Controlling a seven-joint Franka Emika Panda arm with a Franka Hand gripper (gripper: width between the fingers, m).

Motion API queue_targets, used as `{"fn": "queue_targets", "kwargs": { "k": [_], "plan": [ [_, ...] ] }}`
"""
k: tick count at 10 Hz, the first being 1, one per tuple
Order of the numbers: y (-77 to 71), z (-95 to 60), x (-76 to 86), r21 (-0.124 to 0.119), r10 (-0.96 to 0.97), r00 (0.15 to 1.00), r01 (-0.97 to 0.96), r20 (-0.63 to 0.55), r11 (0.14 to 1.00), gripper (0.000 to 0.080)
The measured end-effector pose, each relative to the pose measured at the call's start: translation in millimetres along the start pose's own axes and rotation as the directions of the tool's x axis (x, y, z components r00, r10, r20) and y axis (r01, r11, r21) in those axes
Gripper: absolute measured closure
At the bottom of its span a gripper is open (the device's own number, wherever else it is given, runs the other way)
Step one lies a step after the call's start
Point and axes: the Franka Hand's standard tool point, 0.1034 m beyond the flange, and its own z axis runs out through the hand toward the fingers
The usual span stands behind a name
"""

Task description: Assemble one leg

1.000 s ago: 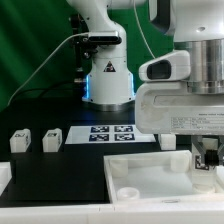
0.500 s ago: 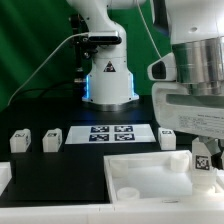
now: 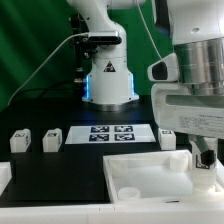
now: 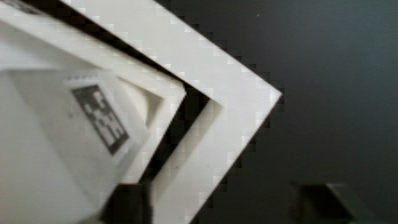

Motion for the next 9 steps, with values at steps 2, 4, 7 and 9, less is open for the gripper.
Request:
{"fn": "queue_targets", "kwargs": {
  "k": [2,4,7,9],
  "plan": [
    [12.2,-7.5,15.0,-0.004,-0.318,0.948,0.318,-0.003,0.948,0.0245],
    [2.3,-9.9,-1.3,-0.075,-0.667,0.745,0.664,-0.021,0.744,0.0154],
    [4.0,-4.9,-8.2,-0.089,-0.867,0.498,0.863,-0.007,0.497,0.0151],
    [5.5,-4.1,-6.8,-0.092,-0.944,0.329,0.941,0.012,0.327,0.0150]
  ]
}}
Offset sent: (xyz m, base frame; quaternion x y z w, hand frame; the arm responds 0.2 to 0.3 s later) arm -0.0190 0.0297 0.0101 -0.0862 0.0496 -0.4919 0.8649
